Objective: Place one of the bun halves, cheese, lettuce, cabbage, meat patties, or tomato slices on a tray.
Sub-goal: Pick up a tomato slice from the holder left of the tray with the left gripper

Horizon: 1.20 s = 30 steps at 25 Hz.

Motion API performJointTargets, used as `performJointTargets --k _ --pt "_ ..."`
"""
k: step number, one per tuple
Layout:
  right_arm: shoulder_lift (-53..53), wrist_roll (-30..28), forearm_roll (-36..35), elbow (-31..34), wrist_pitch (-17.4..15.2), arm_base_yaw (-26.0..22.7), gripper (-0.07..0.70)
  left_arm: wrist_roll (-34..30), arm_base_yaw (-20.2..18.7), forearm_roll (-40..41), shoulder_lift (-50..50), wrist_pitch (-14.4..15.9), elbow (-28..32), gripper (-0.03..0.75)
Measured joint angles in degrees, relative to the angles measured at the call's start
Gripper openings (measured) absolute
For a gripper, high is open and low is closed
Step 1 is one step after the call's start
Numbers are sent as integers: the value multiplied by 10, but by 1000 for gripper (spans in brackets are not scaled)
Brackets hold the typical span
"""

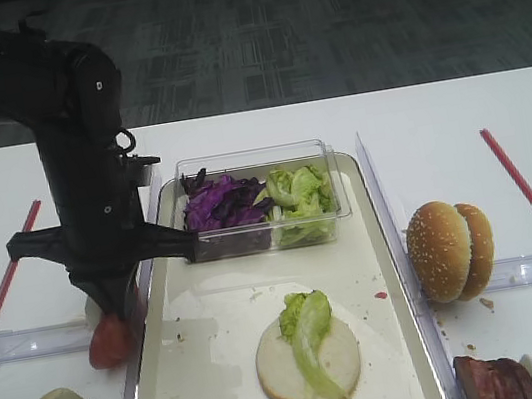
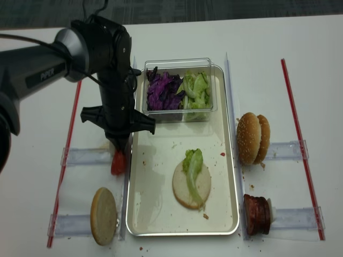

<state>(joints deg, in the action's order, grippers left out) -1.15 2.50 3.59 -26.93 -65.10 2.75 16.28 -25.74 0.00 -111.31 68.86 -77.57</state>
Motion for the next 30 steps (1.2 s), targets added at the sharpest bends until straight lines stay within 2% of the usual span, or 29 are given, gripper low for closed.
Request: performJointTargets --k 11,21,30 --pt "0 0 0 0 0 0 253 0 0 3 0 3 -44 3" --pt "0 1 1 0 0 0 191 13 2 35 46 5 -46 3" --pt "0 1 1 0 0 0 133 12 4 5 97 7 -46 2"
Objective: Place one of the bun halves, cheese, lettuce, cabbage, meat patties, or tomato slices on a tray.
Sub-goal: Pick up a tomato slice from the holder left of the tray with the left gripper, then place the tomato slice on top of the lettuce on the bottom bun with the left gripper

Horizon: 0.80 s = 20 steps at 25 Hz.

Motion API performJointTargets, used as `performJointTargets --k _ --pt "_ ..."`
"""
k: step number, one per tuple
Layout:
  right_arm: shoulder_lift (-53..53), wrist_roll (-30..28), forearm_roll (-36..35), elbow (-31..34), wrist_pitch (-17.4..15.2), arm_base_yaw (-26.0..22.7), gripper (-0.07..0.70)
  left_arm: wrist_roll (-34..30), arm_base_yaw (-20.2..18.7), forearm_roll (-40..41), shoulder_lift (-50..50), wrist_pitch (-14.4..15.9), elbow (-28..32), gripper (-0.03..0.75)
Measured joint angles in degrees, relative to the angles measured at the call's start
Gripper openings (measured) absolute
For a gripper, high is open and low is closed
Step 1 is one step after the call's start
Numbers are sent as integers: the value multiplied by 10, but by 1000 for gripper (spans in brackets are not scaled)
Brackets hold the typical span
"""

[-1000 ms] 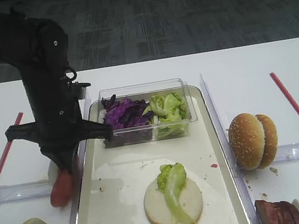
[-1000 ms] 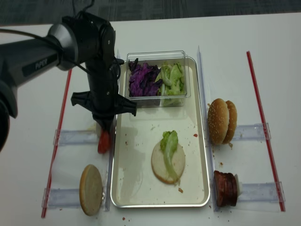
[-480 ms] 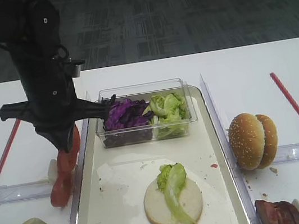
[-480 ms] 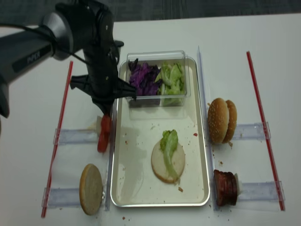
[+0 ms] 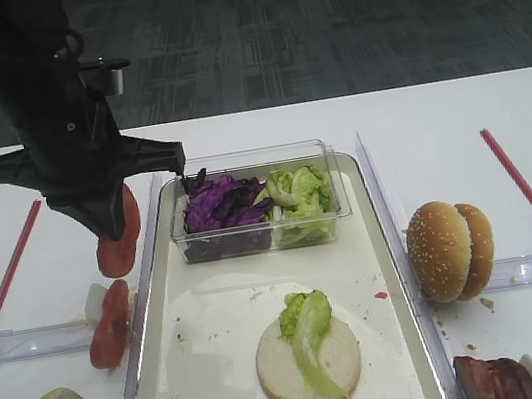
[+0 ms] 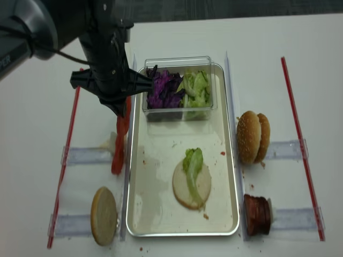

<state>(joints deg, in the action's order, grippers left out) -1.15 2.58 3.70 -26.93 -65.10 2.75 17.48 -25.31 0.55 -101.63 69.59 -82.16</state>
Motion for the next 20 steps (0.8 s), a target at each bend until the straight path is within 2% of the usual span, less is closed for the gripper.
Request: performJointTargets --k 5,13,20 --pt "0 0 0 0 0 0 96 -16 0 -19 29 2 15 1" --pt "0 0 1 0 0 0 15 -86 0 -112 56 4 56 1" --pt "0 0 1 0 0 0 8 -167 0 -203 61 3 122 1"
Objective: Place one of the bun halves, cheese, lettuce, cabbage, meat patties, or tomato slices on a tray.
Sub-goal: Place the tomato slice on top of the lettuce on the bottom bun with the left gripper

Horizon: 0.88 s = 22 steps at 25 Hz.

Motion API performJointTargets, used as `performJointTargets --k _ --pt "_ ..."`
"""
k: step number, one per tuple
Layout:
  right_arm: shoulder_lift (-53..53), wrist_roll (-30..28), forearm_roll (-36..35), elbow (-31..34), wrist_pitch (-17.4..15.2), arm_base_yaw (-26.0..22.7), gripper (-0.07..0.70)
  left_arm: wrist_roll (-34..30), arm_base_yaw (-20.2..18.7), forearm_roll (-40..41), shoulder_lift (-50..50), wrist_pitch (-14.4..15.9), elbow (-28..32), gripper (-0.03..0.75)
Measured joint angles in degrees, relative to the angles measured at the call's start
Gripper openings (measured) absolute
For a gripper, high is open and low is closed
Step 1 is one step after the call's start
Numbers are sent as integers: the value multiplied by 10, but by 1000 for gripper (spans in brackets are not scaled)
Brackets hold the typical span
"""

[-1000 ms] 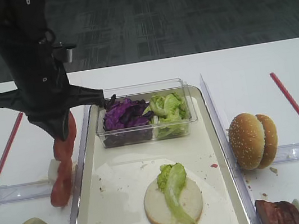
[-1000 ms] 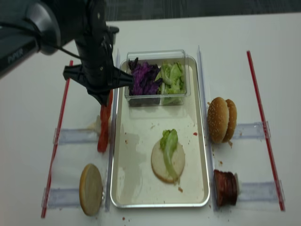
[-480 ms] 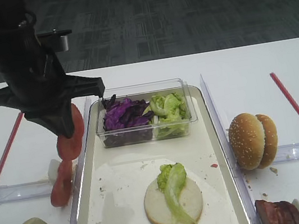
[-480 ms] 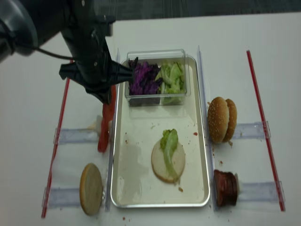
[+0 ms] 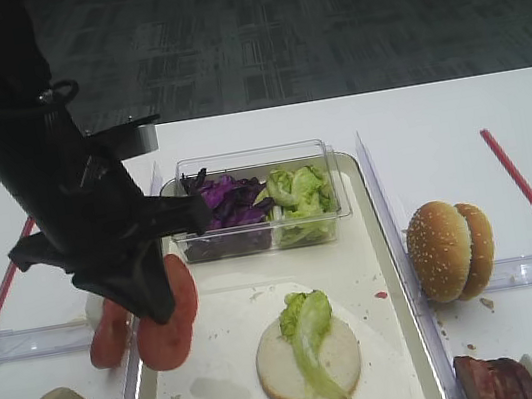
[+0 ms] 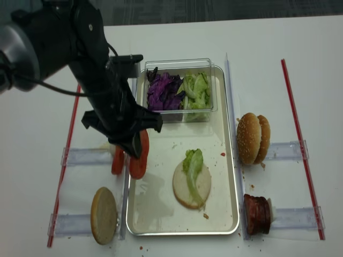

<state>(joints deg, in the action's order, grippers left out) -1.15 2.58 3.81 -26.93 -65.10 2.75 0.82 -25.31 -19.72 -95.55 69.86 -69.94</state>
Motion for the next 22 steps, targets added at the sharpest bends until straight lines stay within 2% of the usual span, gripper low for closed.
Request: performJointTargets --k 7,13,22 --pt "0 0 0 0 0 0 6 -157 0 -176 4 -7 66 1" --pt "0 0 1 0 0 0 6 -282 0 -311 -7 -33 103 1" --pt "0 0 1 0 0 0 6 -397 0 -451 -90 -40 106 1"
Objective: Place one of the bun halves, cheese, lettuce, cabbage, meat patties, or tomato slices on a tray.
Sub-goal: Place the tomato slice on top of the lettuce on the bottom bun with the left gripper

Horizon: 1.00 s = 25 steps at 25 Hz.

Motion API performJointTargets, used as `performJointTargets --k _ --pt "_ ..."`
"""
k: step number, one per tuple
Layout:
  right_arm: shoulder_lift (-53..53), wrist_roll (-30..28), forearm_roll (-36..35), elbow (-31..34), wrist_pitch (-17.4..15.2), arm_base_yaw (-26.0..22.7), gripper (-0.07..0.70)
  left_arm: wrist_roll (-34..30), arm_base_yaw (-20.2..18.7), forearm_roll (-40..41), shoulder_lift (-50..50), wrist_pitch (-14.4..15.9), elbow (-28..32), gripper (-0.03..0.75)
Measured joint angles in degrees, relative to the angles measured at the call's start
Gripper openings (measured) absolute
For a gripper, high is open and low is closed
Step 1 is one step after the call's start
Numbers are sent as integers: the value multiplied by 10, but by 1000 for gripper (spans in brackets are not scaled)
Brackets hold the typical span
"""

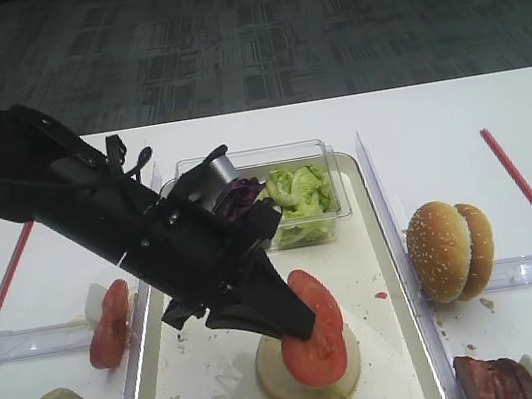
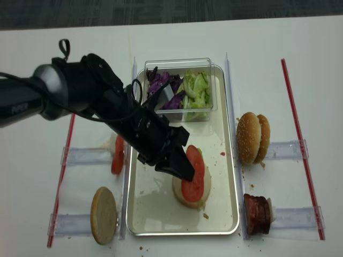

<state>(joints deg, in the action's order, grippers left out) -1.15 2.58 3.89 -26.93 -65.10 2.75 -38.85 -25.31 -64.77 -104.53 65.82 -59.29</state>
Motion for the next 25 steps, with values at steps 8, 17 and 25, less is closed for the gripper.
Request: performJointTargets --k 8,17,25 --pt "0 0 0 0 0 0 6 -27 0 -41 -61 1 0 1" --pt "0 -2 0 0 0 0 6 -30 0 -49 -69 -25 0 1" --pt "0 -2 0 0 0 0 6 -17 0 -48 -69 -42 0 1"
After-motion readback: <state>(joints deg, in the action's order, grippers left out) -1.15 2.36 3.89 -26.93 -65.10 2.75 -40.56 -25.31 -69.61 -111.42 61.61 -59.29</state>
